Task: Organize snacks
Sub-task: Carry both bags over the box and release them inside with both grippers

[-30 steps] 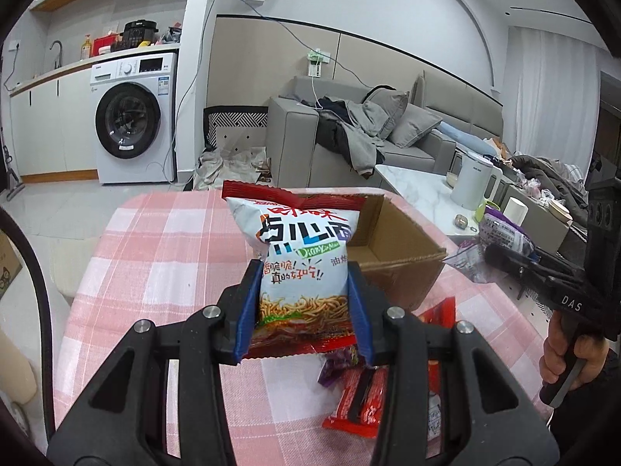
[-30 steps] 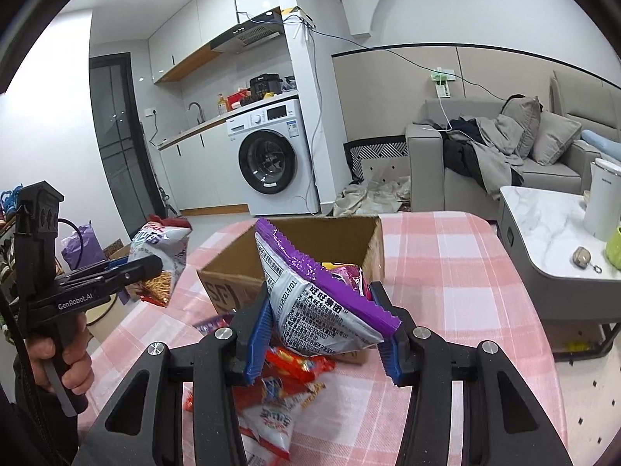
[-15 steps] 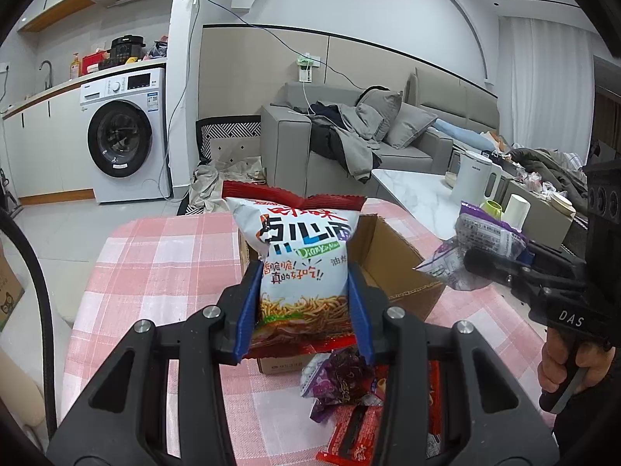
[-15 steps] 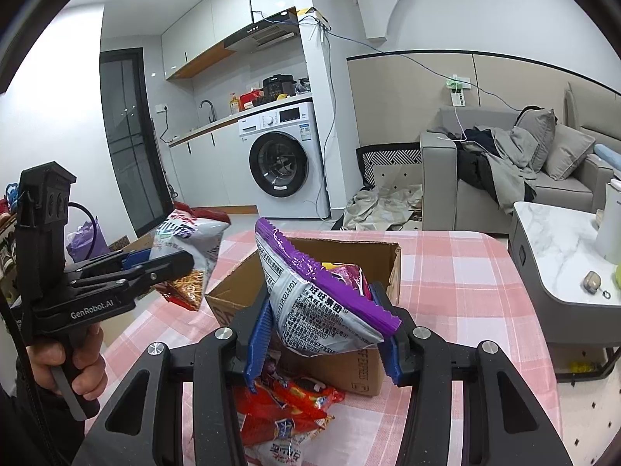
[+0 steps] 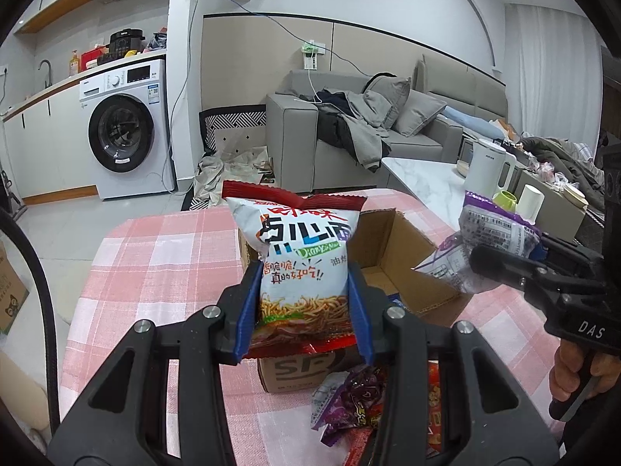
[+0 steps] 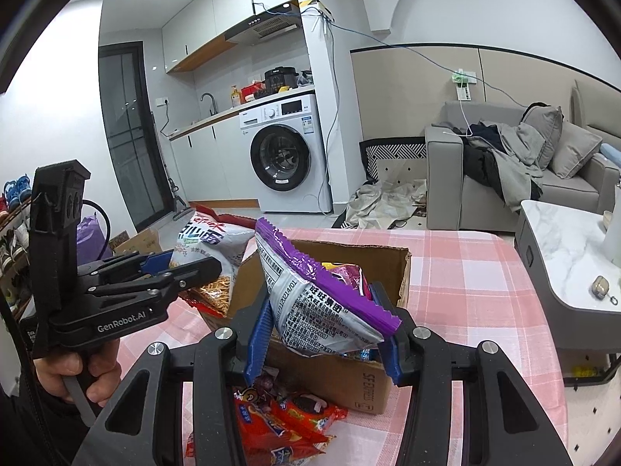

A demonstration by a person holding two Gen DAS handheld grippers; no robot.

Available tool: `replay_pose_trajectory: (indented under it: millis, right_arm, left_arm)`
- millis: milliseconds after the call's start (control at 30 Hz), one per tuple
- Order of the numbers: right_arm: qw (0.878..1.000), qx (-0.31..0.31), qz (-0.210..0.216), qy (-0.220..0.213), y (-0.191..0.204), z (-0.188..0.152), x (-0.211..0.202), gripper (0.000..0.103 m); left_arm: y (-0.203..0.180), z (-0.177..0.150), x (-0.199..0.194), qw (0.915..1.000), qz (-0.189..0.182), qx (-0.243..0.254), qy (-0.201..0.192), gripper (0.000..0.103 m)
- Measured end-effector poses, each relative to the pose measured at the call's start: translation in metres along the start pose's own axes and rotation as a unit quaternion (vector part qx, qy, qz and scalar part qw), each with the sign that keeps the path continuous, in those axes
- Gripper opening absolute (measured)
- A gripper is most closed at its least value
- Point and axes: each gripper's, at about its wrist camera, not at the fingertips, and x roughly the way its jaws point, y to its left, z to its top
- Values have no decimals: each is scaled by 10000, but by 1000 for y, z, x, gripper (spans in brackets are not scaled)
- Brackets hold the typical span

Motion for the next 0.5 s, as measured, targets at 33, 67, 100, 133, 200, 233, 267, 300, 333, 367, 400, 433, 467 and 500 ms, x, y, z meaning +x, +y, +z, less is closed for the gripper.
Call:
replay_pose_trajectory:
  millis: [33, 67, 100, 133, 200, 233, 267, 300, 333, 367, 400, 433, 467, 500]
  right_arm:
    - [10000, 7, 1, 18, -1, 1, 3, 48]
    - [10000, 18, -6, 33, -2, 1, 5, 48]
    - [10000, 14, -12, 54, -2, 2, 8, 48]
    - [10000, 10, -13, 79, -3, 3, 12, 48]
    - [9999, 11, -9, 131, -4, 2, 17, 48]
    - [9999, 17, -9, 152, -6, 3, 20, 48]
    - [9998, 29, -6, 182, -7, 3, 24, 48]
    - [9998, 33, 5, 204, -7, 3, 28, 48]
    - [9998, 32, 10, 221, -8, 4, 31, 48]
    - [9997, 36, 17, 245, -8, 4, 34, 48]
    - [9996, 36, 33, 284, -8, 4, 38, 48]
    - [9995, 34, 38, 310, -9, 3, 42, 48]
    - [9994, 29, 35, 337, -8, 3, 45, 48]
    - [9992, 25, 39, 385, -8, 3, 49, 48]
  left_arm:
    - [1, 0, 5, 10000, 5, 5, 28, 39]
    - [1, 1, 9, 10000, 26, 16, 45, 39]
    - [1, 1, 13, 10000, 48, 29, 57, 39]
    - [1, 1, 18, 9999, 68, 40, 76, 39]
    - [0, 2, 26, 9999, 80, 42, 120, 39]
    - [0, 2, 31, 9998, 91, 41, 146, 39]
    - [1, 2, 36, 9998, 106, 36, 179, 39]
    - [1, 3, 40, 9997, 113, 34, 198, 39]
    - [1, 3, 44, 9997, 118, 36, 223, 39]
    - [2, 3, 48, 9996, 122, 37, 244, 39]
    - [1, 2, 52, 9996, 132, 46, 256, 39]
    - [1, 2, 55, 9995, 151, 63, 265, 39]
    - [0, 3, 59, 9994, 176, 91, 271, 38]
    - [-1, 4, 63, 9993, 184, 114, 299, 35]
